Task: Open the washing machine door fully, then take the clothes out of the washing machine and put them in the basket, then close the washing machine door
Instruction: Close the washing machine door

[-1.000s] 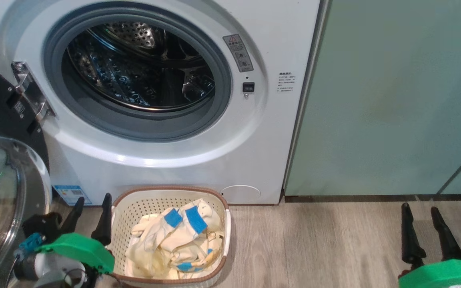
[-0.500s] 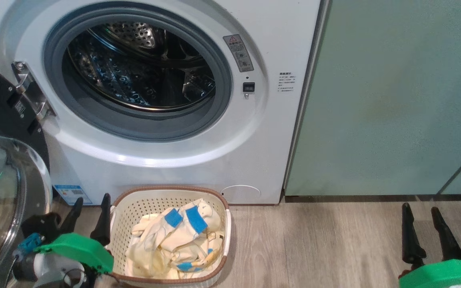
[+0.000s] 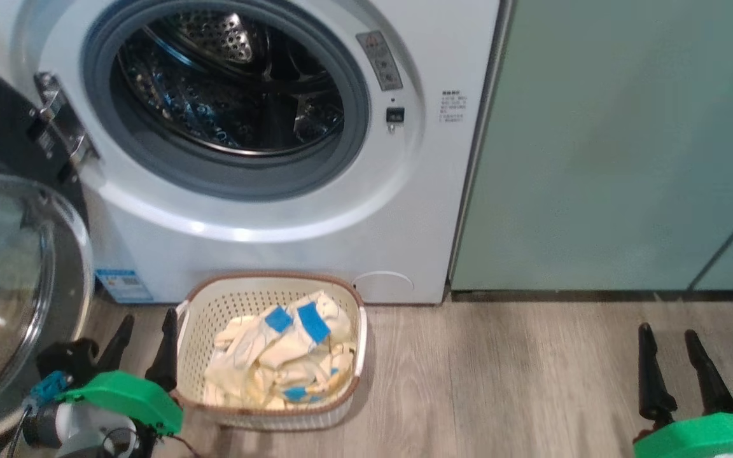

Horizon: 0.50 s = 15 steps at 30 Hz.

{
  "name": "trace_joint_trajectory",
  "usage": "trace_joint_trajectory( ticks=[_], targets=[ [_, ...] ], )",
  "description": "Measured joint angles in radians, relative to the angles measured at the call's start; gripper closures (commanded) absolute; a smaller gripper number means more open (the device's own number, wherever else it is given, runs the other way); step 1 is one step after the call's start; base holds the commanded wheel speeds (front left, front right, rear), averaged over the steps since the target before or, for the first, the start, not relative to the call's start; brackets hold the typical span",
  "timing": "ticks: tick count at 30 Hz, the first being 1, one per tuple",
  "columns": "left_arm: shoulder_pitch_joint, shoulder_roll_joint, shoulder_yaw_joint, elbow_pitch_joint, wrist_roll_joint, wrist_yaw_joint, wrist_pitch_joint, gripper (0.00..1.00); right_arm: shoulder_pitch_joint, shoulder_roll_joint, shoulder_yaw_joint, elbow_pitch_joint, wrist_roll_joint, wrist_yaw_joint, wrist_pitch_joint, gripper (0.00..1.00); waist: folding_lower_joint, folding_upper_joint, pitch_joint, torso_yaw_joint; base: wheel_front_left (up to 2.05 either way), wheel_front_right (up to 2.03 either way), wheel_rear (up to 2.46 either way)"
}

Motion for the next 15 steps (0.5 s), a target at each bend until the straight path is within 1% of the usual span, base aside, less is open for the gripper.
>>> trace_joint_trajectory(
  ticks=[5,8,11,15],
  targets=[
    [0.001,0.000,-0.002,-0.001,-0.006,0.000,0.000,0.00,0.000,0.000,0.000,0.002,0.001,0.000,0.000,0.00,-0.0001,0.0000,-0.002,0.004,-2.09,2.08,0.01],
    [0.003,0.001,-0.004,-0.007,-0.017,0.000,0.000,0.00,0.001,0.000,0.001,0.003,0.001,0.000,0.000,0.00,-0.0002,0.0000,-0.004,0.004,-1.68,1.68,0.00],
    [0.005,0.002,-0.007,-0.007,-0.017,0.000,0.000,0.00,0.001,0.000,0.001,0.003,0.001,0.000,0.000,0.00,-0.0002,0.0000,-0.006,0.004,-1.27,1.27,0.00],
    [0.014,0.001,-0.011,-0.011,-0.019,0.000,0.000,0.00,0.003,0.000,0.001,0.003,0.001,0.000,0.000,0.00,-0.0002,0.0000,-0.007,0.005,-0.80,0.80,0.00]
  ],
)
